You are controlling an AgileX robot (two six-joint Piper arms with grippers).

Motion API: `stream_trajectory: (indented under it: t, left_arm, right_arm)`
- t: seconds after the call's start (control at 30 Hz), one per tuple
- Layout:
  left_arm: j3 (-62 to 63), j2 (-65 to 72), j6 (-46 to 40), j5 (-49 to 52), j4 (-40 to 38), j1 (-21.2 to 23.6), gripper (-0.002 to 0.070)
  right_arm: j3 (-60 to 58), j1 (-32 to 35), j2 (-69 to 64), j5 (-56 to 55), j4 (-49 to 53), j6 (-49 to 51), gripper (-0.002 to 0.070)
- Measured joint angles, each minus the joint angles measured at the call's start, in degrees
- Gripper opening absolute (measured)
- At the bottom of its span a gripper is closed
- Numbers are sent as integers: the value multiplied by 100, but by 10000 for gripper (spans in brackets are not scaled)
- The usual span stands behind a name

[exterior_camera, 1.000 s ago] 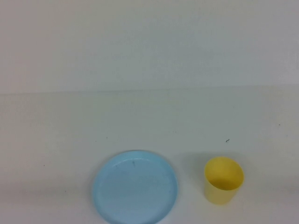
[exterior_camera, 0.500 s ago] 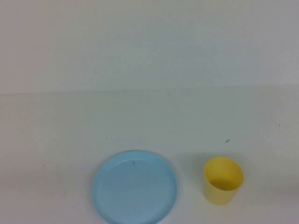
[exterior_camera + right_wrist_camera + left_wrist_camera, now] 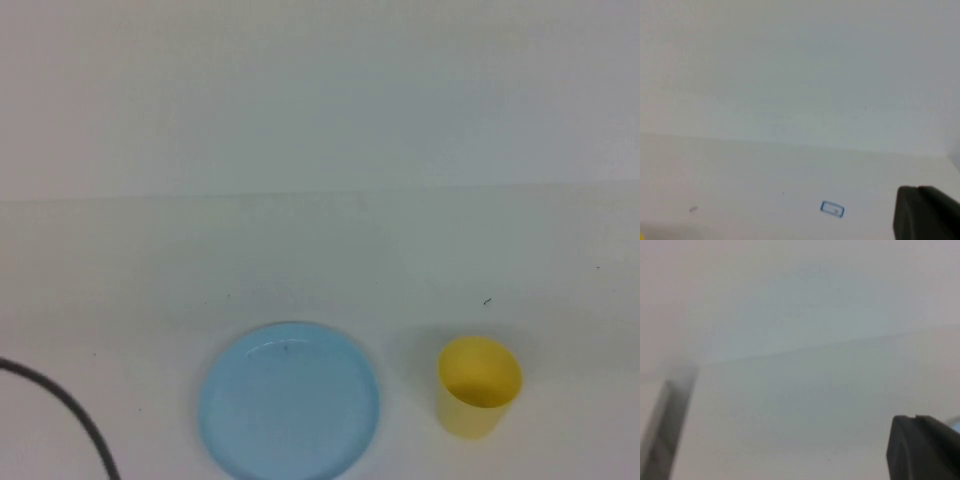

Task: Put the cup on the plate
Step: Pick up the plate from the table

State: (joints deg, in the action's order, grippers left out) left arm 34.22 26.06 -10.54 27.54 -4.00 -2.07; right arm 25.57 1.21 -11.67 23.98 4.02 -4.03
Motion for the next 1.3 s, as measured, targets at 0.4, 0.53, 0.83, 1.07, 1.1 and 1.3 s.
stream_trajectory:
  t: [0.4, 0.53, 0.83, 1.07, 1.1, 1.3]
  left_arm:
    - [1042, 2704, -909, 601, -1501, -1465, 114]
    - [1439, 3763, -910, 577, -1676, -1763, 272]
    - [2165, 6094, -742, 660, -1431, -1819, 370]
    - [2612, 7369, -733, 793, -1371, -1819, 363]
    - [2653, 7425, -696, 804, -1319, -1819, 357]
    - [2788, 7520, -466, 708, -1007, -1819, 332]
  right_arm:
    - [1469, 0, -1734, 1720, -775, -252, 4]
    - [1469, 0, -1732, 1672, -827, -291, 3]
    - [1469, 0, -1732, 2656, -915, -316, 3]
    - [1469, 0, -1732, 3288, -1098, -404, 3]
    - [1469, 0, -1732, 3318, -1146, -404, 3]
    - [1469, 0, -1732, 3382, -1314, -417, 3]
